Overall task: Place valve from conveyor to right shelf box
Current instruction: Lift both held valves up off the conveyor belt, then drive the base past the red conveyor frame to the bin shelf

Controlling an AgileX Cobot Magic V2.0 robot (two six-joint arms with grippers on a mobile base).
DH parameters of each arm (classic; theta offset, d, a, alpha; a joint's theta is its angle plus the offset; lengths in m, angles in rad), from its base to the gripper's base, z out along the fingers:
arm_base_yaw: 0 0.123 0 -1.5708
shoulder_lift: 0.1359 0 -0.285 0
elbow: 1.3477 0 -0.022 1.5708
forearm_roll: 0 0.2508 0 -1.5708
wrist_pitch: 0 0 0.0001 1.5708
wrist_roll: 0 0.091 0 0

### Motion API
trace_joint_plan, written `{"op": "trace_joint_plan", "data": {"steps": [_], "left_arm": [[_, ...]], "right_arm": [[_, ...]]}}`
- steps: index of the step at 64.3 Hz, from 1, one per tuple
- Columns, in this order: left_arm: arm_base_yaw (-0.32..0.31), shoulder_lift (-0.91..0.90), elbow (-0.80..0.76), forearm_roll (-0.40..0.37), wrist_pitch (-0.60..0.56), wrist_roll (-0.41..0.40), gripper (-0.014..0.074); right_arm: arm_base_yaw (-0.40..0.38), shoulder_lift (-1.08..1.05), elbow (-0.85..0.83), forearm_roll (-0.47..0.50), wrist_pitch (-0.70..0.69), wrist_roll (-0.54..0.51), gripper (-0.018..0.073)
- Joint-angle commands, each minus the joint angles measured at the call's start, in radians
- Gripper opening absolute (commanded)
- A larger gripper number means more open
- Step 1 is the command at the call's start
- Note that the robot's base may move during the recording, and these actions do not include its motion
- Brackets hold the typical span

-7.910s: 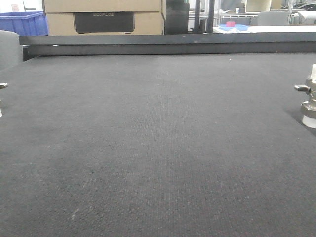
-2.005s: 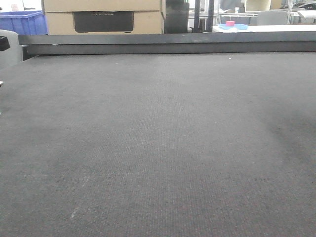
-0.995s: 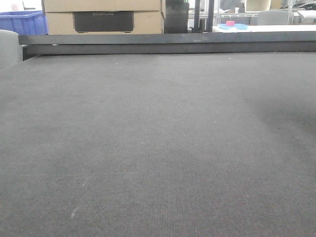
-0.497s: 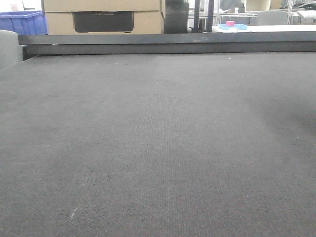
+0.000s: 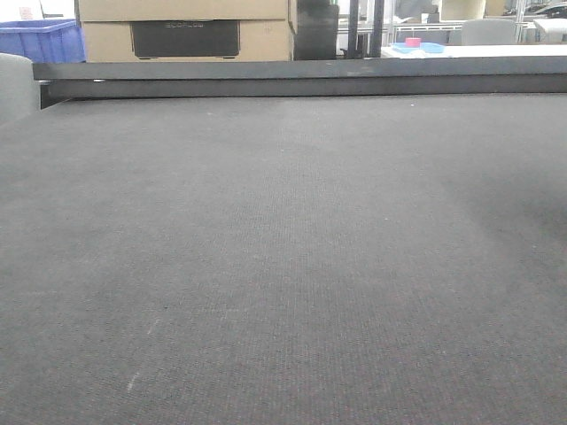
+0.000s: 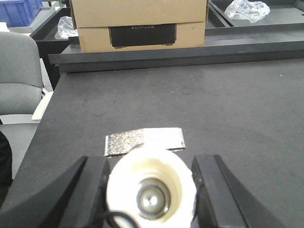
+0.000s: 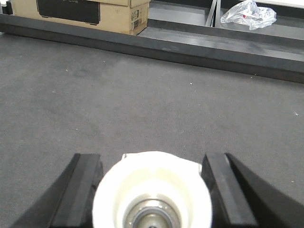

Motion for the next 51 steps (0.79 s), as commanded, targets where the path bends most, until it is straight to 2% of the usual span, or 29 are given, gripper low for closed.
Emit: {"op": "trace_joint_plan", "data": {"steps": [1, 51], "left_arm": [[-0.006, -0.008, -0.006, -0.01, -0.05, -0.006, -0.0111], [-0.006, -0.008, -0.006, -0.01, -0.05, -0.006, -0.0111]], "right_arm": [[0.001, -0.012, -0.007, 0.001, -0.075, -0.005, -0.0153], [0.001, -0.012, -0.007, 0.001, -0.075, -0.005, -0.0153]]}}
